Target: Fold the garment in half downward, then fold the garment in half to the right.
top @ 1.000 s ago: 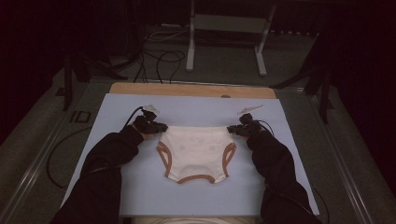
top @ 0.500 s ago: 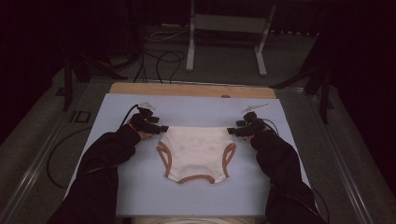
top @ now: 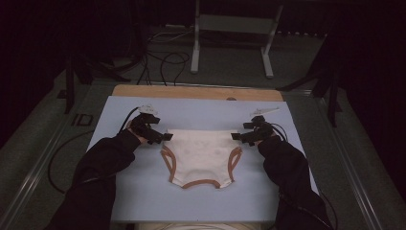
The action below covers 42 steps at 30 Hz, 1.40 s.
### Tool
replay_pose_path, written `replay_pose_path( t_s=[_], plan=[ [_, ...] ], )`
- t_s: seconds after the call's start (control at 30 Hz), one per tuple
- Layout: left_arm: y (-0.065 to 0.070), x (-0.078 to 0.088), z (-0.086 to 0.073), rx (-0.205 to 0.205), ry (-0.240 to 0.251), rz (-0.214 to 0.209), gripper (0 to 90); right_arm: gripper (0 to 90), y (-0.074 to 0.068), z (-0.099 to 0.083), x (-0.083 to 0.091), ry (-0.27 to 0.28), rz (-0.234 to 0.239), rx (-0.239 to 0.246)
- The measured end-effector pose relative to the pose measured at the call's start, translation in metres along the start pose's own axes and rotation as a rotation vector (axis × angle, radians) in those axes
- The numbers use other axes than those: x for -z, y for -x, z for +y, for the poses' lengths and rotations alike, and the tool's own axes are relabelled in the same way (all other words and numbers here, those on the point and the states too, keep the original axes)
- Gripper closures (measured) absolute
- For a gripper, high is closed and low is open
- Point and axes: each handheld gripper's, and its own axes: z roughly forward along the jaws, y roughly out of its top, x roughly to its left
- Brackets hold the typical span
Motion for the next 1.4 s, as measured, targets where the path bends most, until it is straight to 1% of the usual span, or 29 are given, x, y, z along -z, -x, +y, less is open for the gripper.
replay_pose_path(
  t_s=[0.07, 0.13, 0.17, 0.23, 0.27, 0.3, 0.4, 0.5, 0.53, 0.57, 0.6, 0.63, 0.7, 0.73, 0.77, 0.9, 1.07, 1.2, 1.3, 1.4],
  plan=[
    [0.004, 0.004, 0.000, -0.016, 0.004, 0.001, 0.2, 12.4, -0.004, 0.001, 0.002, 0.008, 0.004, 0.009],
    [0.008, 0.007, 0.001, -0.024, 0.011, -0.009, 0.3, 11.5, -0.007, 0.002, 0.003, 0.011, -0.002, 0.019],
    [0.010, 0.009, 0.001, -0.029, 0.014, -0.006, 0.2, 11.3, -0.008, 0.002, 0.004, 0.011, -0.006, 0.024],
    [0.014, 0.012, 0.002, -0.038, 0.015, -0.021, 0.2, 11.0, -0.011, 0.003, 0.006, 0.010, -0.014, 0.032],
    [0.016, 0.013, 0.002, -0.047, 0.018, -0.014, 0.2, 10.8, -0.012, 0.003, 0.006, 0.015, -0.009, 0.028],
    [0.018, 0.014, 0.002, -0.056, 0.018, -0.020, 0.1, 10.8, -0.014, 0.003, 0.007, 0.014, -0.008, 0.026],
    [0.025, 0.017, 0.004, -0.069, 0.022, -0.024, 0.1, 10.4, -0.019, 0.004, 0.010, 0.023, -0.008, 0.043],
    [0.031, 0.020, 0.006, -0.086, 0.024, -0.028, 0.1, 10.3, -0.024, 0.006, 0.012, 0.030, 0.003, 0.057],
    [0.033, 0.021, 0.007, -0.092, 0.019, -0.019, 0.1, 10.0, -0.026, 0.006, 0.013, 0.035, 0.007, 0.058],
    [0.035, 0.022, 0.007, -0.096, 0.017, -0.023, 0.1, 10.0, -0.027, 0.007, 0.014, 0.037, 0.008, 0.064],
    [0.037, 0.023, 0.008, -0.101, 0.025, -0.030, 0.1, 10.0, -0.029, 0.008, 0.014, 0.037, 0.009, 0.068],
    [0.039, 0.025, 0.008, -0.107, 0.028, -0.025, 0.2, 9.9, -0.032, 0.008, 0.015, 0.038, 0.012, 0.073],
    [0.043, 0.028, 0.008, -0.118, 0.036, -0.034, 0.1, 9.7, -0.036, 0.010, 0.016, 0.046, 0.019, 0.082],
    [0.046, 0.029, 0.008, -0.122, 0.044, -0.029, 0.2, 9.6, -0.038, 0.011, 0.016, 0.050, 0.022, 0.086],
    [0.049, 0.030, 0.008, -0.130, 0.048, -0.032, 0.2, 9.6, -0.040, 0.012, 0.016, 0.055, 0.022, 0.088],
    [0.057, 0.031, 0.006, -0.156, 0.050, -0.031, 0.1, 9.4, -0.047, 0.015, 0.015, 0.068, 0.042, 0.098],
    [0.062, 0.033, 0.002, -0.161, 0.055, -0.039, 0.2, 9.4, -0.053, 0.017, 0.012, 0.062, 0.052, 0.118],
    [0.063, 0.035, 0.001, -0.171, 0.055, -0.038, 0.1, 9.5, -0.054, 0.017, 0.013, 0.062, 0.055, 0.116],
    [0.065, 0.036, 0.001, -0.176, 0.076, -0.045, 0.1, 9.4, -0.055, 0.018, 0.014, 0.068, 0.055, 0.117],
    [0.065, 0.037, 0.001, -0.174, 0.072, -0.046, 0.2, 9.5, -0.057, 0.019, 0.014, 0.066, 0.060, 0.119]
  ],
)
